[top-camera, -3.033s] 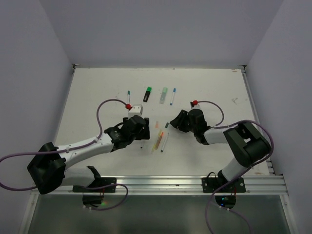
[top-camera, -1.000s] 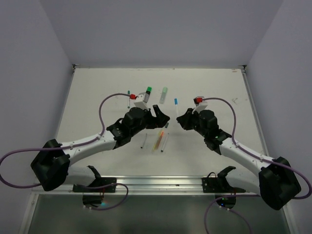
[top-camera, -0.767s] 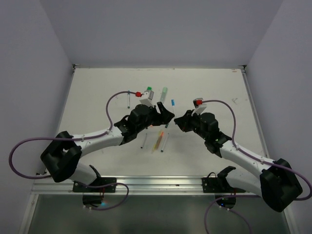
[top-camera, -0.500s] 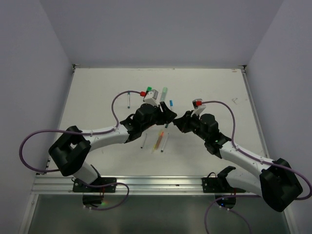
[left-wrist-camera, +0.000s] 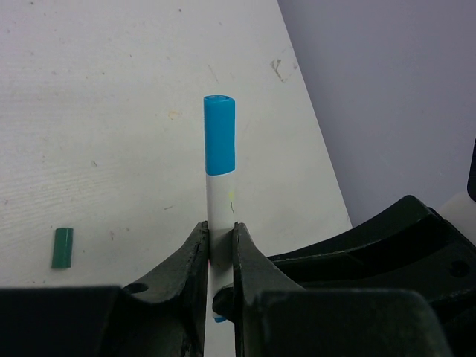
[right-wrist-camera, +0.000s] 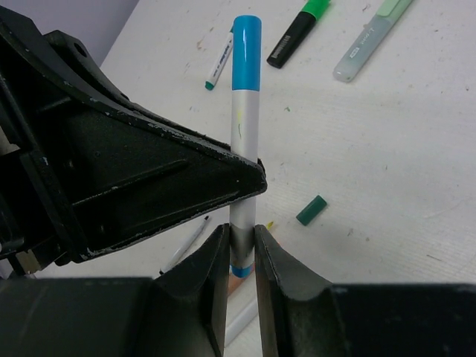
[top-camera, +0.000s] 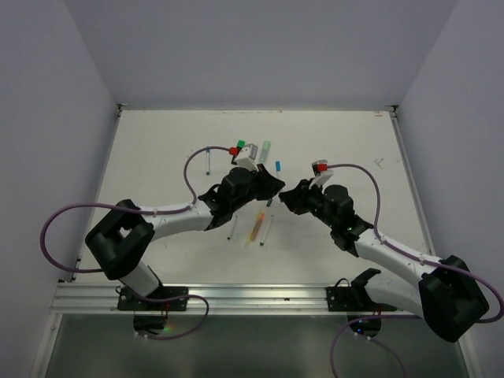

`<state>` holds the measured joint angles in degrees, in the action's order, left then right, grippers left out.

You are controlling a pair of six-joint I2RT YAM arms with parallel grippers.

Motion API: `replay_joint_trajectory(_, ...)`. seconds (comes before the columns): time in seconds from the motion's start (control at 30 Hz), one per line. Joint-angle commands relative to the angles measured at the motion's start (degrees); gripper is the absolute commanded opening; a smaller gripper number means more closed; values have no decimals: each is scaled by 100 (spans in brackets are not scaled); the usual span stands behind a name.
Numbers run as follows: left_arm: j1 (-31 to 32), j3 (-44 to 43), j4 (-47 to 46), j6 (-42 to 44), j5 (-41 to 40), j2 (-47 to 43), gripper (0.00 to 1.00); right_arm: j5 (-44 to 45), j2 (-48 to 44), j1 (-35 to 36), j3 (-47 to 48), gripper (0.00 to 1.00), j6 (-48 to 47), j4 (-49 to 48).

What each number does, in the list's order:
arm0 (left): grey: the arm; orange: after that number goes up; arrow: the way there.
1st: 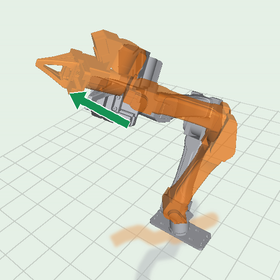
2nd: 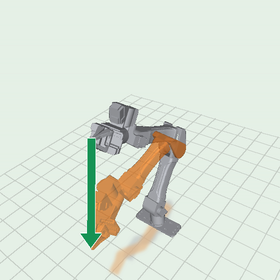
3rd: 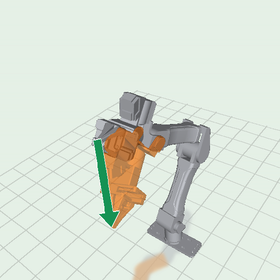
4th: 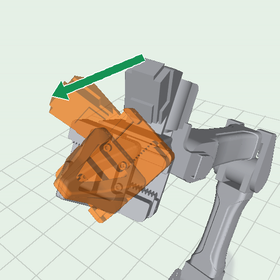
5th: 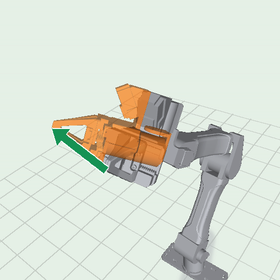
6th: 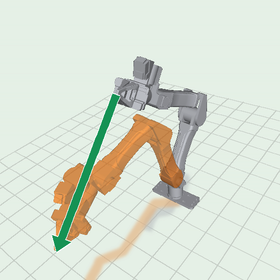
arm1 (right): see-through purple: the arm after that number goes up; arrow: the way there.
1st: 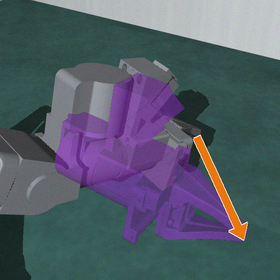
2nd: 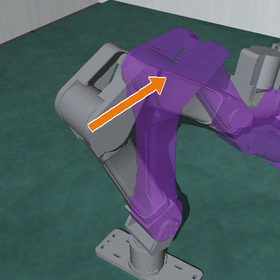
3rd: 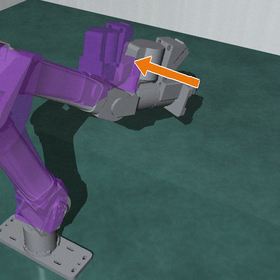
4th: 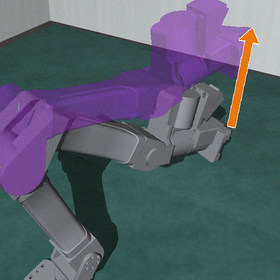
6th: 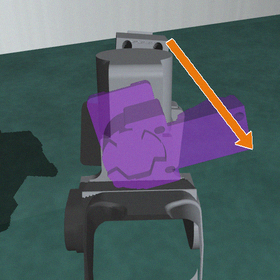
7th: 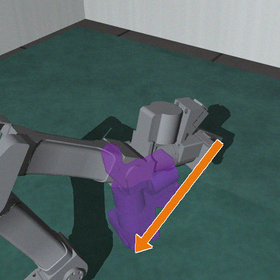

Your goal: Open the pen caps

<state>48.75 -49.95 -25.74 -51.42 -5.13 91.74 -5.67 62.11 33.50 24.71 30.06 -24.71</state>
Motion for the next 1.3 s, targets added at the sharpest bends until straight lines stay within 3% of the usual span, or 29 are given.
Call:
replay_joint_trajectory(0.0,20,100,-301,316,-68,-235,0,-215,-119,43,69,24,61,-167)
replay_joint_trajectory(0.2,-24,302,288,1300,-6,-604,0,-206,-444,26,420,54,87,623)
replay_joint_trajectory(0.33,-32,398,709,1914,152,-851,0,-259,-568,34,710,65,201,994)
replay_joint_trajectory(0.57,-15,557,912,2522,994,-1027,0,-189,-208,25,1220,71,439,1214)
replay_joint_trajectory(0.87,152,724,948,2619,943,-1264,0,-4,574,34,1818,67,738,1346)
replay_joint_trajectory(1.1,178,715,878,2637,934,-1273,0,-162,917,34,1853,53,913,1249)
replay_joint_trajectory(1.27,187,689,860,2628,952,-1221,0,-312,1049,34,1809,37,1019,1100)
